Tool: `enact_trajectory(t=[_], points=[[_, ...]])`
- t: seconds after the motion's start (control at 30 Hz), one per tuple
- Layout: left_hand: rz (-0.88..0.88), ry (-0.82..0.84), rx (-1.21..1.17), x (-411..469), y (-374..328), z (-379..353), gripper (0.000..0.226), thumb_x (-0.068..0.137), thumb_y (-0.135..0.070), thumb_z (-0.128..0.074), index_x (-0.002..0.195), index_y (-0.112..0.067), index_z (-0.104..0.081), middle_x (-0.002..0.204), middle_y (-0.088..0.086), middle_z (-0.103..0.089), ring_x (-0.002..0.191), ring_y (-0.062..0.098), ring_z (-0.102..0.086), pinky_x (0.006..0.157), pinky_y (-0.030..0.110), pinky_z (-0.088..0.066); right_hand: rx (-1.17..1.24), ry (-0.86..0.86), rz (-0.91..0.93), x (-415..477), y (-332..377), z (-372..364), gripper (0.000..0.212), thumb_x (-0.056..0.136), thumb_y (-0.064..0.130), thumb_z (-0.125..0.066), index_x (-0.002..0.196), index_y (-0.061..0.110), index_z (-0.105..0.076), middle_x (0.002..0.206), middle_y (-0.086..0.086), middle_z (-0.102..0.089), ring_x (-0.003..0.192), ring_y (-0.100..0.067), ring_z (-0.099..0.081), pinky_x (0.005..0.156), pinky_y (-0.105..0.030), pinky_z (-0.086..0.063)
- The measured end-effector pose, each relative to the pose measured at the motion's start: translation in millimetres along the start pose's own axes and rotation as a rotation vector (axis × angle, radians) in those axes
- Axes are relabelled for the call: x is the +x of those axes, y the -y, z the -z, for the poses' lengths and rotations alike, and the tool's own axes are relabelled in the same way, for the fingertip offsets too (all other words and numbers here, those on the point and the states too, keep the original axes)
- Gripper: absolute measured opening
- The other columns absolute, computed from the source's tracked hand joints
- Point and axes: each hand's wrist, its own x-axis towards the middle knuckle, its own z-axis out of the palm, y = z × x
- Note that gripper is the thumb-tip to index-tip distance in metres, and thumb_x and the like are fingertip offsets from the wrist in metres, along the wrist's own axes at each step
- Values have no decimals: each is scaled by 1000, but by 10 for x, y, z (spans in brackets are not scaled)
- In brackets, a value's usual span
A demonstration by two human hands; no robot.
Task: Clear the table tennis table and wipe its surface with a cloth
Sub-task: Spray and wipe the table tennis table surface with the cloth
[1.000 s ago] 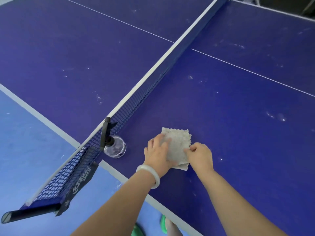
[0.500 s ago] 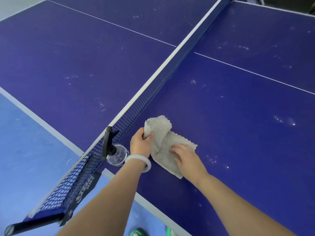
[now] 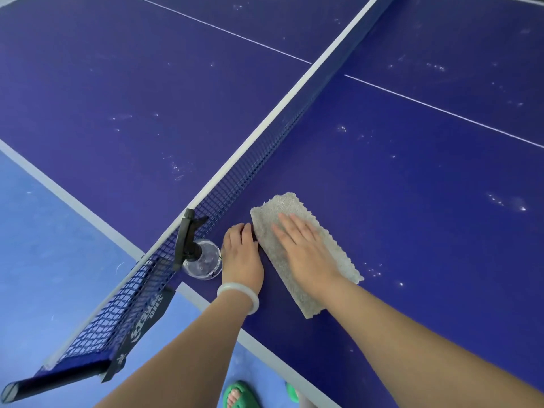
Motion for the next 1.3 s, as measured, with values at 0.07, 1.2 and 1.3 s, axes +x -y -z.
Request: enact_trajectory(t=[0.07, 1.2, 1.3], points=[[-38, 22, 67, -90, 74, -101, 49, 102, -15, -41, 148, 0, -34, 156, 17, -30, 147, 33, -23, 121, 45, -20, -121, 64, 78, 76, -33, -133, 55, 102, 20, -27, 157, 19, -18, 165, 1, -8, 152, -18, 0, 122, -40, 4], [-203, -6, 212, -187, 225, -215, 56, 104, -26, -25, 153, 1, -20, 162, 16, -16, 151, 28, -10, 124, 39, -6, -172, -81, -614, -784, -366, -256, 59, 102, 41, -12, 158, 23, -13, 166, -3, -7, 152, -24, -2, 122, -49, -2], [-200, -13, 212, -185, 238, -230, 55, 104, -24, -26, 153, 1, -20, 162, 16, -15, 151, 29, -9, 124, 38, -5, -121, -91, -939, -599, -530, -137, 58, 103, 40, -8, 157, 22, 5, 165, -5, 8, 152, -27, 10, 122, -50, 4]])
